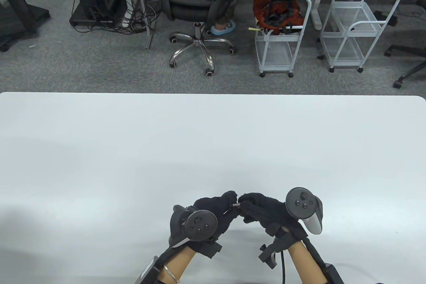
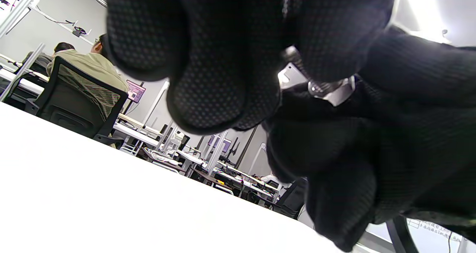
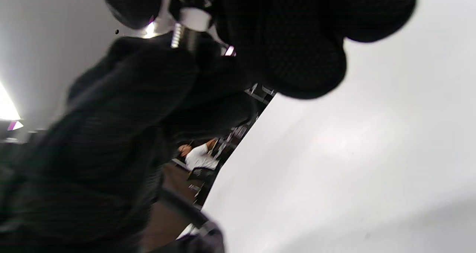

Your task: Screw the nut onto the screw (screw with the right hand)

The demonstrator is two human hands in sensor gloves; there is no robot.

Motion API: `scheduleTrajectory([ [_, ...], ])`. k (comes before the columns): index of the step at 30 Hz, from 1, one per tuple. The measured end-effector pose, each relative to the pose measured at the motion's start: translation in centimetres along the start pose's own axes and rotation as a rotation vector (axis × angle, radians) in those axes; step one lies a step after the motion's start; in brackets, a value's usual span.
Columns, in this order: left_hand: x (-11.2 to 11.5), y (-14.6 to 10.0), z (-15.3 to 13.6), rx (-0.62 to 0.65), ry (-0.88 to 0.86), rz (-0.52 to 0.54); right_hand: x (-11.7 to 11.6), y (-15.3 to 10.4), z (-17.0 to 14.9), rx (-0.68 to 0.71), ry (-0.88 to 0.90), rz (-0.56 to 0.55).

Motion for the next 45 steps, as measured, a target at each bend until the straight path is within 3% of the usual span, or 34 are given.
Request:
scheduleTrajectory([
  [8, 0.01, 0.01, 0.07, 0.007, -0.02, -0.004, 0.36, -0.1, -0.43, -0.031, -0.03, -0.042],
  [13, -0.09, -0.01, -0.04, 0.002, -0.018, -0.001, 0.02, 0.0, 0.12, 0.008, 0.005, 0.029],
  [17, 0.13, 0.04, 0.17, 0.013, -0.027, -0.016, 0.51, -0.05, -0.23, -0.017, -0.038, -0.038],
  [24, -0.08, 0.02, 0.1, 0.005, -0.006, 0.0, -0.04, -0.01, 0.0, -0.005, 0.01, 0.044],
  [28, -0.08, 0.03, 0.03, 0.003, -0.034, -0.003, 0.25, -0.05, 0.0, -0.01, -0.067, -0.001],
  [34, -0.14, 0.0, -0.02, 0.0, -0.027, 0.004, -0.03, -0.06, 0.37, 0.036, -0.005, 0.036],
  [39, -0.16, 0.01, -0.07, -0.002, -0.028, 0.004, 0.1, -0.13, 0.21, 0.011, -0.077, 0.013],
  [45, -0.23, -0.02, -0.16, -0.004, -0.033, 0.009, -0.12, -0.1, 0.47, 0.041, -0.001, 0.028],
])
Point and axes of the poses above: the tracker on the back of each hand, its own z axis roughly to the thumb side, its own y axis roughly from the wrist to the fingertips, x = y × z, the point moved 4 cm from there along y, roughly from the wrist to the fingertips, and after that the axes turned 7 degrees about -z, right-handed, at the moved point
